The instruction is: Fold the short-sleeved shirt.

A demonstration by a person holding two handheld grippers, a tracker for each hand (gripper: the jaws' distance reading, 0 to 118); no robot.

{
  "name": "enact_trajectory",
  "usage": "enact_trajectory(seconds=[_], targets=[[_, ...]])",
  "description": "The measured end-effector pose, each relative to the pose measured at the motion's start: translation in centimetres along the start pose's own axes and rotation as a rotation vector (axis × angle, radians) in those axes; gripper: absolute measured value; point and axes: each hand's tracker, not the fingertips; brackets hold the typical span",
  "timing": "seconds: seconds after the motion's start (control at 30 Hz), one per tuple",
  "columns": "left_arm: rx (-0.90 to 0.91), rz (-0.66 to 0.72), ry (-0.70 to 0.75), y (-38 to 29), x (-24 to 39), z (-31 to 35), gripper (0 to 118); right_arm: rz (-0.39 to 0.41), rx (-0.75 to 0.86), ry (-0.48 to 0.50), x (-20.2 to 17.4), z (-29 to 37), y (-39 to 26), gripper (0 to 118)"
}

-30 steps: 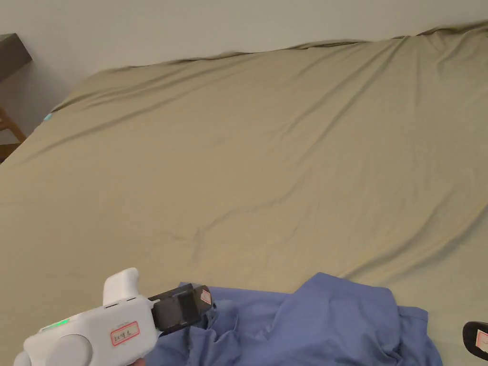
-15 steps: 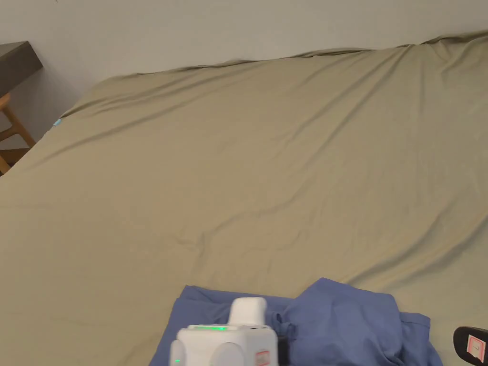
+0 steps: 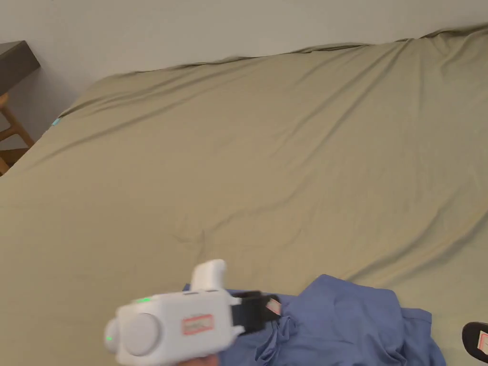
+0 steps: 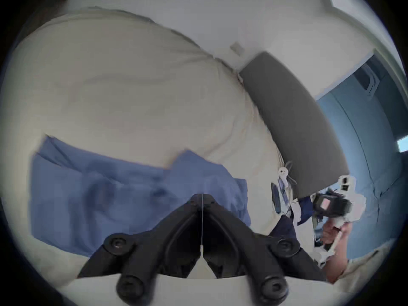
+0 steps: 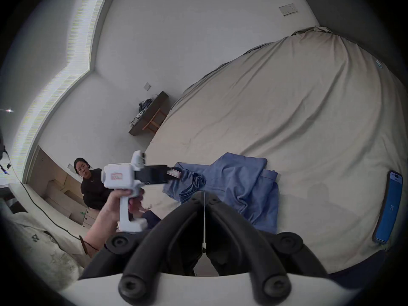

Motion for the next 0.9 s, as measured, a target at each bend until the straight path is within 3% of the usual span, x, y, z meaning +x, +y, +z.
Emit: enact_trajectory(seconds=[0.03, 0.07, 0.1, 0.13, 0.17, 0.27, 0.4, 0.5, 0.57, 0.6, 0.67, 0.83, 0.87, 0.9], targets=[[-0.015, 0.015, -0.008, 1.0, -2.3, 1.6, 0, 0.001, -0.002, 0.009, 0.0, -0.2, 0.0, 3], [-0.035, 0.060, -0.012, 1.6, -4.4, 2.8, 8, 0.005, -0.005, 0.013, -0.1, -0.4, 0.1, 3], [-0.038, 0.097, -0.008, 2.0, -6.3, 3.8, 47, 0.011, -0.006, 0.018, -0.2, -0.5, 0.0, 3], [-0.027, 0.146, 0.008, 2.6, -8.4, 4.5, 114, 0.020, -0.004, 0.026, -0.3, -0.6, 0.0, 3], [-0.034, 0.169, 0.040, 2.7, -9.8, 4.7, 118, 0.025, -0.002, 0.035, -0.5, -0.6, 0.0, 3], [-0.086, 0.239, 0.146, 3.4, -14.7, 4.3, 118, 0.035, 0.004, 0.057, -0.8, -0.5, -0.1, 3], [-0.184, 0.436, 0.089, 3.2, -18.6, 2.1, 118, 0.037, -0.010, 0.076, -1.0, -0.4, -0.1, 3], [-0.225, 0.325, -0.039, 2.5, -17.9, -0.2, 118, 0.063, -0.045, 0.096, -1.2, -0.5, -0.3, 3], [-0.230, 0.176, 0.004, 2.4, -16.8, 0.0, 118, 0.067, -0.053, 0.097, -1.3, -0.6, -0.5, 3], [-0.225, 0.166, -0.049, 2.4, -16.8, 0.0, 118, 0.066, -0.054, 0.098, -1.3, -0.6, -0.6, 3], [-0.232, 0.286, -0.201, 2.4, -17.7, -0.3, 118, 0.048, -0.058, 0.115, -1.2, -0.8, -0.8, 3], [-0.214, 0.231, -0.156, 1.2, -16.2, -1.9, 118, 0.041, -0.064, 0.113, -1.2, -1.3, -0.7, 3], [-0.194, 0.238, -0.173, 1.0, -16.1, -1.6, 103, 0.041, -0.065, 0.113, -1.3, -1.3, -0.6, 3], [-0.165, 0.252, -0.178, 1.0, -16.0, -1.3, 54, 0.041, -0.066, 0.114, -1.3, -1.3, -0.6, 3]])
